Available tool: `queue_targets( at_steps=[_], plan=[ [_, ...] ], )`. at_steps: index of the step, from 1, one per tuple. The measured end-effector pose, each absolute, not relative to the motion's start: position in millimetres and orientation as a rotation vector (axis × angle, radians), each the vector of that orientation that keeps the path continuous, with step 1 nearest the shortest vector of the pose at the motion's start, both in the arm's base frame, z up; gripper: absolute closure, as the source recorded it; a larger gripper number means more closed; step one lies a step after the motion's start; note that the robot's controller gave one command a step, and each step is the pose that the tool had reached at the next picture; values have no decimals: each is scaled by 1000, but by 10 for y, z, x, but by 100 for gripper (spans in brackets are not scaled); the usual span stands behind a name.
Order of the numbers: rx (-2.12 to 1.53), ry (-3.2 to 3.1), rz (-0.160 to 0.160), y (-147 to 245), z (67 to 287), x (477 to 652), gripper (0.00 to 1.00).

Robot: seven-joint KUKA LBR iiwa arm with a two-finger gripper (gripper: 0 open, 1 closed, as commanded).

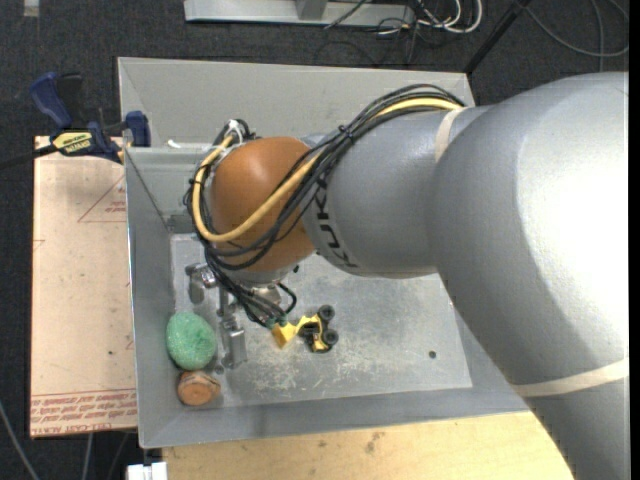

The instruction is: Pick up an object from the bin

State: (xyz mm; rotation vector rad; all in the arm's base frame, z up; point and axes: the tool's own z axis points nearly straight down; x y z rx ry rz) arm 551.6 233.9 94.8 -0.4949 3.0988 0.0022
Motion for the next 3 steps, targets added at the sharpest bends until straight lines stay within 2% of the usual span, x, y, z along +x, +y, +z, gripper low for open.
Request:
queue_targets(
  at_steps=[1,2,3],
  plan=[
    [-266,3132,-4,2444,724,5400,0],
    [-756,3047,4,2514,701,5424,100],
    [-756,3047,4,2514,700,5423,100]
  ],
)
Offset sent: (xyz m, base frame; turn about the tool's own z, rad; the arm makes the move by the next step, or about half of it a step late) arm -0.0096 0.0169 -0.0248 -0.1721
